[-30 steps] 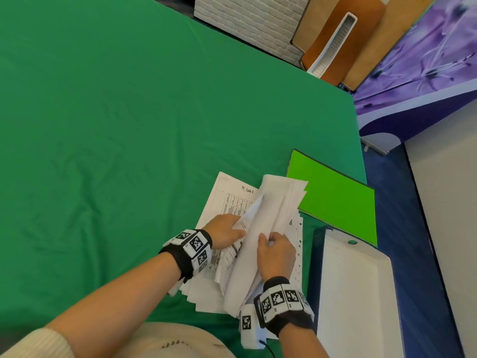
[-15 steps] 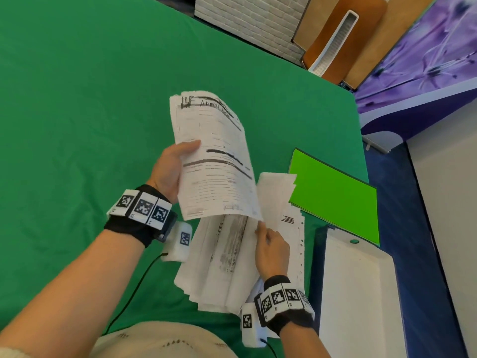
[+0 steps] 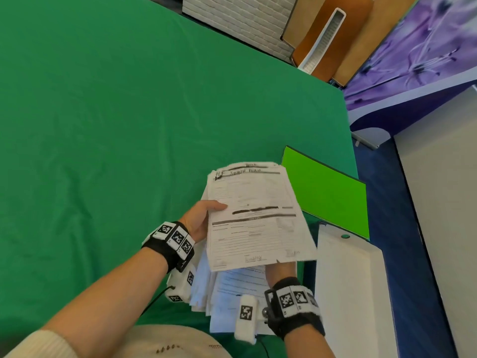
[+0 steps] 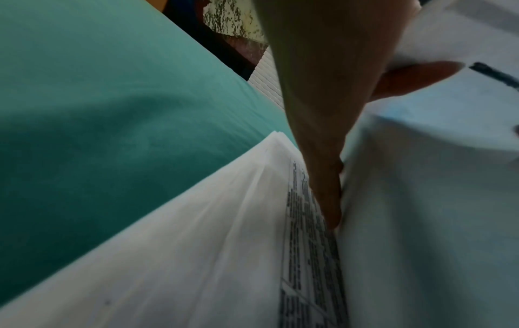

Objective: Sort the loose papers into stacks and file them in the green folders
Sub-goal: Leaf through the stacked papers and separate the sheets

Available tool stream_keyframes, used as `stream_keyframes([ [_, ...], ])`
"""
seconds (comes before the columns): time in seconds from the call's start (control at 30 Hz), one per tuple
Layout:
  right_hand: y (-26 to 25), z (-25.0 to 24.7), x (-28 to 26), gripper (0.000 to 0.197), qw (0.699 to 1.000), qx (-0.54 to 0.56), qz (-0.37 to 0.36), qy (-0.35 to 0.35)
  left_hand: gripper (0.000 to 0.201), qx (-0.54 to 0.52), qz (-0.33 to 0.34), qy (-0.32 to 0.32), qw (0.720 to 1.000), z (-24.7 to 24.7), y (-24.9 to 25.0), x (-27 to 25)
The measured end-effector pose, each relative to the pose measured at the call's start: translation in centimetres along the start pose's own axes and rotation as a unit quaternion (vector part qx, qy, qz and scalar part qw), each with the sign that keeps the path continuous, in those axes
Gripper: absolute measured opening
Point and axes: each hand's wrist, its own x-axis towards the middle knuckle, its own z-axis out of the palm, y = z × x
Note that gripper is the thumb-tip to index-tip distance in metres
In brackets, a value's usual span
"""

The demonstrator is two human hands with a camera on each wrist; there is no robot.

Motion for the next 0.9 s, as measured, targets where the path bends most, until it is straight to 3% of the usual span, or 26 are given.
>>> stream_keyframes([
  [0.03, -1.0, -0.1, -0.1, 0.028, 0.991, 0.071, -0.101, -0.054, 0.056, 0.0, 0.007, 0.012, 1.0, -0.2, 0.0, 0.1],
  [0.1, -3.2, -0.6, -0.9, 0.05, 0.95, 0.252, -0.145, -0.115, 0.058, 0.009, 0.026, 0.029, 0.999, -0.7, -0.1, 0.3],
  [0.23, -5.6, -1.8, -1.1, 0.038, 0.977, 0.104, -0.123, -0.14, 0.055, 0.078, 0.048, 0.035, 0.995, -0.8, -0.2, 0.7],
  [0.37, -6.9, -2.8, -1.4, 0.048, 0.989, 0.029, -0.104, -0.103, 0.06, 0.175, 0.05, 0.044, 0.982, 0.0, 0.0, 1.2],
  [0.47, -7.0, -3.7, -1.2, 0.041, 0.989, -0.055, -0.113, -0.072, 0.042, 0.251, 0.045, 0.041, 0.966, 0.9, 0.4, 1.2],
  [0.6, -6.0, -4.3, -1.2, 0.038, 0.993, -0.103, -0.061, -0.016, 0.024, 0.355, 0.06, 0.042, 0.932, 1.3, 0.1, 1.6],
  [0.7, -4.6, -4.5, -0.7, 0.033, 0.989, -0.136, -0.053, 0.013, 0.023, 0.437, 0.071, 0.033, 0.896, 1.4, -0.3, 1.9],
  [0.77, -3.0, -4.8, 0.0, 0.018, 0.979, -0.187, -0.066, 0.04, 0.025, 0.476, 0.083, 0.033, 0.875, 1.5, -0.5, 2.0],
  [0.83, -1.6, -5.5, 0.5, 0.007, 0.969, -0.219, -0.078, 0.078, 0.03, 0.477, 0.092, 0.028, 0.873, 1.7, -0.7, 2.0],
  [0.9, -0.3, -6.5, 1.3, 0.009, 0.961, -0.229, -0.094, 0.126, 0.038, 0.471, 0.102, 0.016, 0.876, 1.8, -1.0, 1.9],
])
